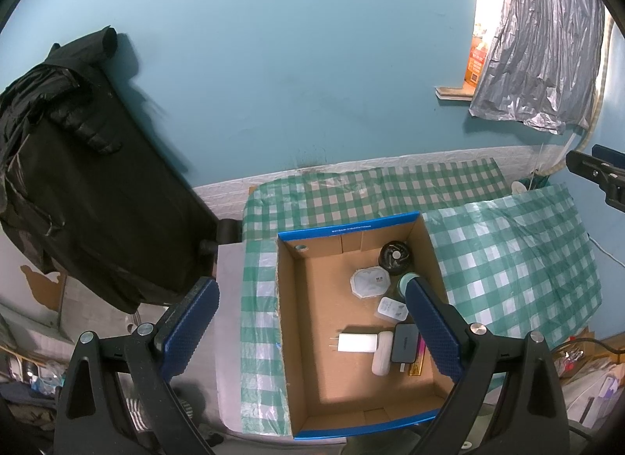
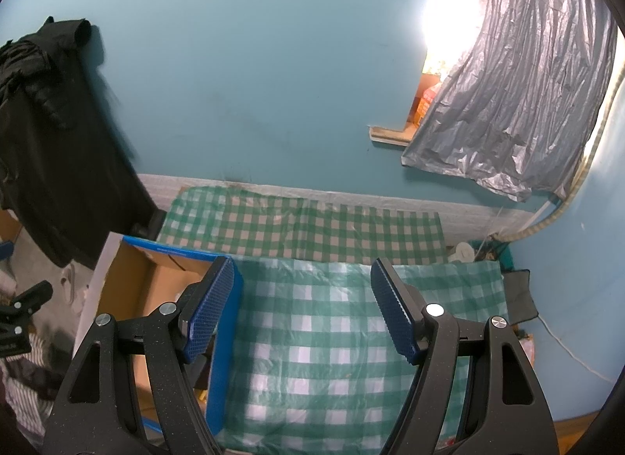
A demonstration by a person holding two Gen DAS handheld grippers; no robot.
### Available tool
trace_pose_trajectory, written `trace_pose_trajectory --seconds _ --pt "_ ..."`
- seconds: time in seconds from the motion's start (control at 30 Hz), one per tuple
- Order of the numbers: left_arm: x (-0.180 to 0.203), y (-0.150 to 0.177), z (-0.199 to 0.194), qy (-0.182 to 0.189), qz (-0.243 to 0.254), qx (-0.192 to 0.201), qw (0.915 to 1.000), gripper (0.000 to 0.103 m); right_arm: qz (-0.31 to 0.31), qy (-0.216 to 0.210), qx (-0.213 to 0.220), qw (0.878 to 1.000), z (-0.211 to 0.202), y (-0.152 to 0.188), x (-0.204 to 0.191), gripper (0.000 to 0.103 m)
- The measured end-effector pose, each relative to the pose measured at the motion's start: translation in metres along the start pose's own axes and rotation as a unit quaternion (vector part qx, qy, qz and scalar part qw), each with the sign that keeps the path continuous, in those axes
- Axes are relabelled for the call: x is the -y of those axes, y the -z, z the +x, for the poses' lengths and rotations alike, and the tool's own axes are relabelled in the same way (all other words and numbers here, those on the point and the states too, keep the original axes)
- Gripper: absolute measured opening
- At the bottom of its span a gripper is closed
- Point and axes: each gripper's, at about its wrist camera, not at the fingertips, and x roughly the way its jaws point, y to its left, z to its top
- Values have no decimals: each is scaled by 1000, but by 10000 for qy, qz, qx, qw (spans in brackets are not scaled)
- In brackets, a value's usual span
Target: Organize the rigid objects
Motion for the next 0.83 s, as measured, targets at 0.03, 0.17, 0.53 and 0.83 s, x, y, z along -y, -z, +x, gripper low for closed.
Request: trace_pose_trajectory --seconds 0.03,0.17,0.53,0.83 --pt "0 0 0 -3 1 -1 10000 97 2 -3 -3 10000 0 0 1 72" --pt "-1 1 1 -6 2 -22 10000 97 -13 -1 -3 10000 0 0 0 72" --pt "-2 3 1 -24 11 -10 10000 97 -8 7 -3 10000 0 0 0 72" --pt "-2 3 1 -9 -4 -34 10000 97 -17 14 -12 10000 0 0 0 72"
